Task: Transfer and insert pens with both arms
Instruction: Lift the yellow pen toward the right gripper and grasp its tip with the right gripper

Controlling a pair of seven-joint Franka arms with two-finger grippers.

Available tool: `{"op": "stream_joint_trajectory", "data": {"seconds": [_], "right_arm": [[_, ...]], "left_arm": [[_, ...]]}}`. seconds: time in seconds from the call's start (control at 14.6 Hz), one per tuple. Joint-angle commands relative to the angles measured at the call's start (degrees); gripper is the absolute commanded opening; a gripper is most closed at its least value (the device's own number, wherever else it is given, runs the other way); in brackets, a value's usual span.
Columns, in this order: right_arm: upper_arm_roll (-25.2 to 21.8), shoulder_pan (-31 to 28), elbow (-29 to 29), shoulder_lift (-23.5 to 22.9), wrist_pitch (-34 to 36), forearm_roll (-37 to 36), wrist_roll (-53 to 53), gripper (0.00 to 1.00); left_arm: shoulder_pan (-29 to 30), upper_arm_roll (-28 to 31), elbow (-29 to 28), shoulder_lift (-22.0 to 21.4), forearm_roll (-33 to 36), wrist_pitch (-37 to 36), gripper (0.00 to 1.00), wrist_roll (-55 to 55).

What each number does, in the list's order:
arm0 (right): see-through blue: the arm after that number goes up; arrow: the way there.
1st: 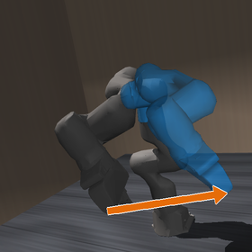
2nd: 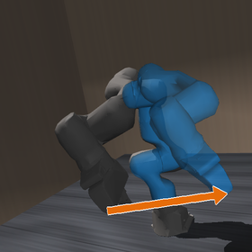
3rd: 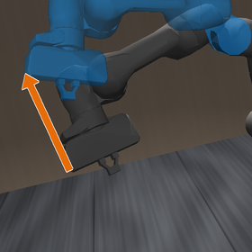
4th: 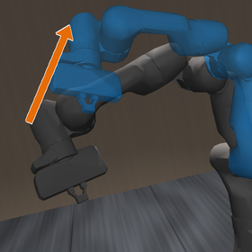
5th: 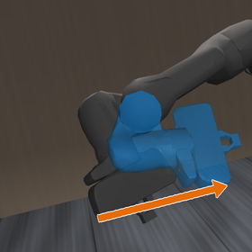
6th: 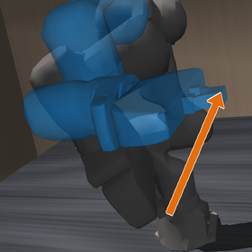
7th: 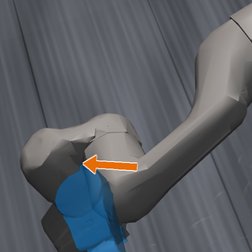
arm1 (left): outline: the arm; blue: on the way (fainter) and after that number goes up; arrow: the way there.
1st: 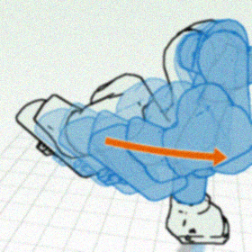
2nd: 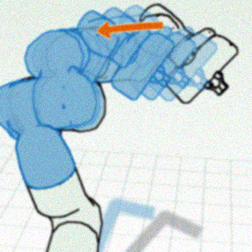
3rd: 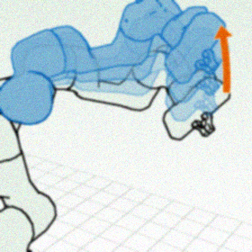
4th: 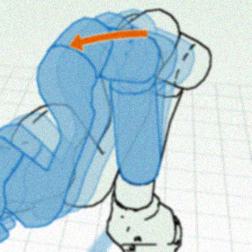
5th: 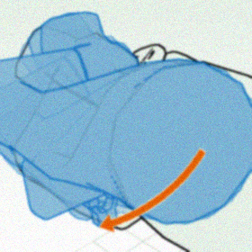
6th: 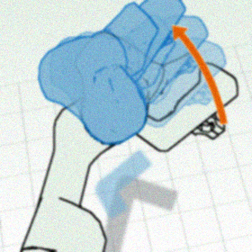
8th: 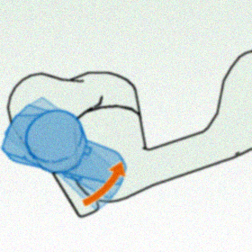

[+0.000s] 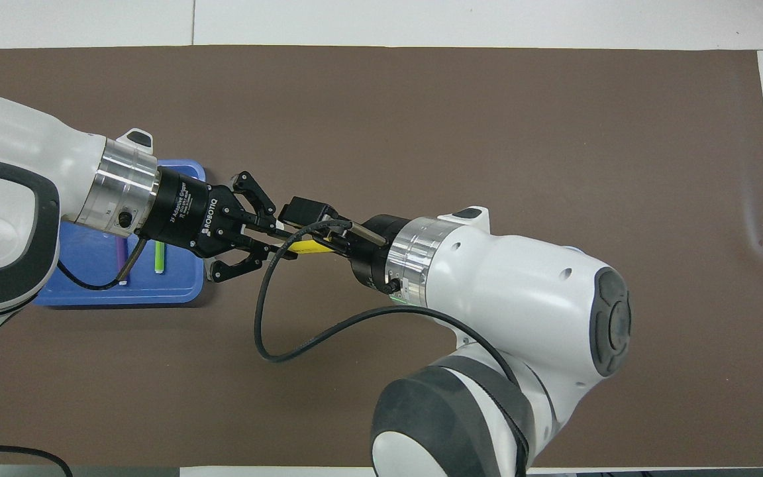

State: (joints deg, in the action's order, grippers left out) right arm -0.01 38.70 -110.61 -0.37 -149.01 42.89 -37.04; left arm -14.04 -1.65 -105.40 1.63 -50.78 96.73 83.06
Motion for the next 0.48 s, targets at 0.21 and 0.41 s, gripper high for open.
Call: {"op": "stream_joint_trajectory", "data": {"seconds": [0.21, 0.41], "right_arm": [[-0.34, -0.99, 2.5, 0.28, 7.31, 0.18, 1.01, 0.76], [-0.25, -2.23, 3.2, 0.37, 9.26, -2.97, 1.27, 0.74]], "left_arm": [[-0.37, 0.51, -2.71, -1.98, -1.25, 1.62, 0.0, 0.0], [-0.37, 0.6, -2.71, -1.98, -1.16, 1.44, 0.0, -0.18]]}}
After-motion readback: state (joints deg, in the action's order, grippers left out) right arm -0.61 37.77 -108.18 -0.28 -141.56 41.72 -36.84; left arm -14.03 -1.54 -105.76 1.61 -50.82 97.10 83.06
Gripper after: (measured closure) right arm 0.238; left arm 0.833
